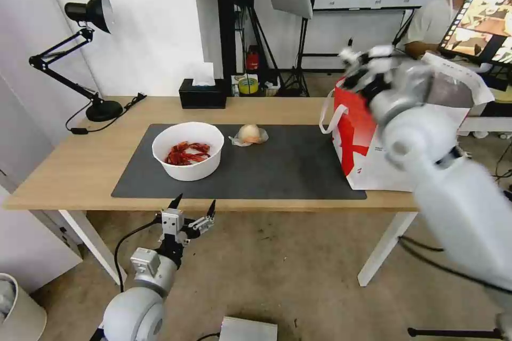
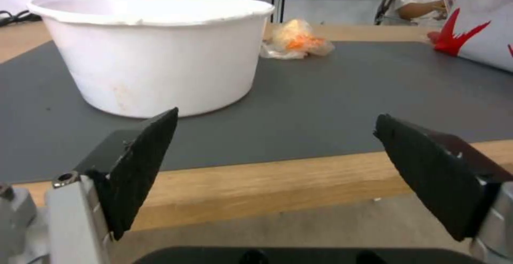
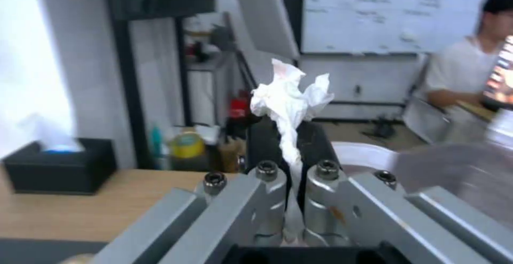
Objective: Pick up the trash from the table and place it into the takeout bag.
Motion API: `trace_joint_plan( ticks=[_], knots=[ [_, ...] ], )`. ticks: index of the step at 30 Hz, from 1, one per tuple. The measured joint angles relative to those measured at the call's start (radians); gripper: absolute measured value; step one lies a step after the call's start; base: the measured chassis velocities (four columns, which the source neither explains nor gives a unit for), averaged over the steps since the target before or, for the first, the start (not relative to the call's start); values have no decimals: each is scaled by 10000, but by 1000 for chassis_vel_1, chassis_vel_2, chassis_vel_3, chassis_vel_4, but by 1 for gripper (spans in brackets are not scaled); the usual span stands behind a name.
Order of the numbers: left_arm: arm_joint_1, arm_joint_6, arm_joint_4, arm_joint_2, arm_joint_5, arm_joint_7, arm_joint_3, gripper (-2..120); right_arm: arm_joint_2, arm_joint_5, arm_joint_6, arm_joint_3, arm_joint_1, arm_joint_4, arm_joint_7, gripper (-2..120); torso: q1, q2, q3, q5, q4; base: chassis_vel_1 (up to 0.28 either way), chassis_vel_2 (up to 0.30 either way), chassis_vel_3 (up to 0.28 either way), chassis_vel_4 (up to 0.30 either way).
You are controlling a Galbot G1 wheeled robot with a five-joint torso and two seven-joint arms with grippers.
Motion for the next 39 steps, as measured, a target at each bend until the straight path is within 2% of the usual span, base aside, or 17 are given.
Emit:
trace_joint_plan(
  ticks=[3,7,15,18,19,23,24,26,27,30,31,33,34,36,37,39],
  knots=[
    [-57,0,69,-4,-2,-2,101,100,-153,398,-252,20,206,-544,519,0,0,-1,1,-2,4,0,0,0,0],
    [-182,0,106,-26,-2,-2,204,100,-155,475,-304,15,370,-1083,686,0,1,-2,2,-2,3,0,0,0,0],
    [-223,0,107,-12,-2,-3,214,100,-62,736,-409,-2,323,-1336,1296,0,0,-3,2,-3,3,0,0,0,0],
    [-218,0,106,6,-6,-5,197,100,18,890,-410,-2,296,-1402,1466,13,1,-3,2,-2,3,0,0,0,0],
    [-218,0,106,6,-6,-5,197,100,18,890,-410,-2,296,-1402,1466,13,1,-3,2,-2,3,0,0,0,0],
    [-230,0,106,-5,-11,-6,209,100,88,906,-402,-9,239,-1375,1551,32,1,-3,2,-3,3,0,0,0,0],
    [-230,0,106,-5,-11,-6,209,100,88,906,-402,-9,239,-1375,1551,32,1,-3,2,-3,3,0,0,0,0],
    [-231,0,106,-5,-12,-5,216,100,96,890,-395,-12,197,-1346,1552,41,0,-3,2,-3,3,0,0,0,0],
    [-231,0,106,-5,-12,-5,216,100,96,890,-395,-12,197,-1346,1552,41,0,-3,2,-3,3,0,0,0,0],
    [-233,0,106,-3,-13,-6,220,100,98,870,-386,-13,151,-1300,1544,55,0,-2,2,-3,3,0,0,0,0],
    [-233,0,106,-3,-13,-6,220,100,98,870,-386,-13,151,-1300,1544,55,0,-2,2,-3,3,0,0,0,0],
    [-235,1,107,-3,-15,-6,231,100,90,848,-382,-16,106,-1263,1524,67,0,-3,2,-3,3,0,0,0,0],
    [-235,1,107,-3,-15,-6,231,100,90,848,-382,-16,106,-1263,1524,67,0,-3,2,-3,3,0,0,0,0],
    [-228,1,107,-14,-12,-6,244,100,59,835,-380,-18,70,-1222,1507,78,1,-3,2,-3,3,0,0,0,0],
    [-228,1,107,-14,-12,-6,244,100,59,835,-380,-18,70,-1222,1507,78,1,-3,2,-3,3,0,0,0,0],
    [-208,4,78,-14,-8,-5,247,100,28,827,-377,-18,37,-1157,1497,89,1,-2,1,-3,3,0,0,0,0]
  ],
)
